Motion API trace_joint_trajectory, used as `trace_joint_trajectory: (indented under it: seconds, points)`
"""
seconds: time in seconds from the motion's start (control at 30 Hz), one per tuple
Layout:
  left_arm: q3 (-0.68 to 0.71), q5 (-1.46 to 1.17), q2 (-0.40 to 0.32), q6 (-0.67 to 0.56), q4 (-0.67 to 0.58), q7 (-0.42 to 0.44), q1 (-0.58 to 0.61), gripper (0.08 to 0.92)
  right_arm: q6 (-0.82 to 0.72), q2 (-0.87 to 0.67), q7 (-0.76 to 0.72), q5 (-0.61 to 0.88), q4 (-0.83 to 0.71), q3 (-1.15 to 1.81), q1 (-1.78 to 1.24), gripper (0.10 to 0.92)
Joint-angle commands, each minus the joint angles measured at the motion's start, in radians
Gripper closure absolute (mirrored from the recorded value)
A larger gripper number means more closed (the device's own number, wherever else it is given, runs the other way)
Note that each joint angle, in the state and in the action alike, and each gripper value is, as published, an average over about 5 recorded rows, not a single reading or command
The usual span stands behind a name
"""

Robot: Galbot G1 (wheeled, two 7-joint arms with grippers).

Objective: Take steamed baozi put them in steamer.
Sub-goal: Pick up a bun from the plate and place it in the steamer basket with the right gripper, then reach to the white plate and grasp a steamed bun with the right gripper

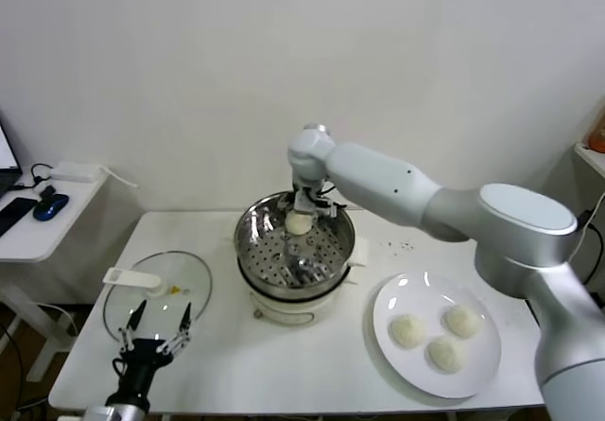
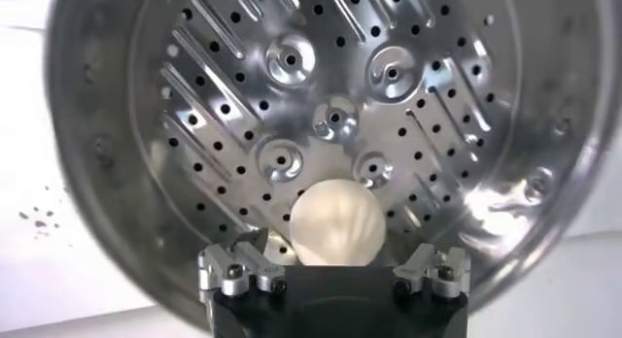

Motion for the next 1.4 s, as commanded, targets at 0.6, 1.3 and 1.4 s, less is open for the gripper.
trace_joint_trajectory:
  seconds: [0.6,1.3,1.4]
  points:
    - [0.014,-0.002,-0.002,0.005,-0.034,-0.002,0.007,0.177,-0.539,-0.668,0.0,0.791,0.333,-0.419,0.233,0.203]
    - [0.018,0.002,-0.021,0.007,-0.048,-0.009,0.019,0.177,-0.606,-0.735,0.101,0.572,0.421,-0.242,-0.171,0.203]
    - [0.015,0.0,-0.017,0.005,-0.042,-0.009,0.02,0.177,-0.627,-0.734,0.119,0.584,0.416,-0.22,-0.211,0.203]
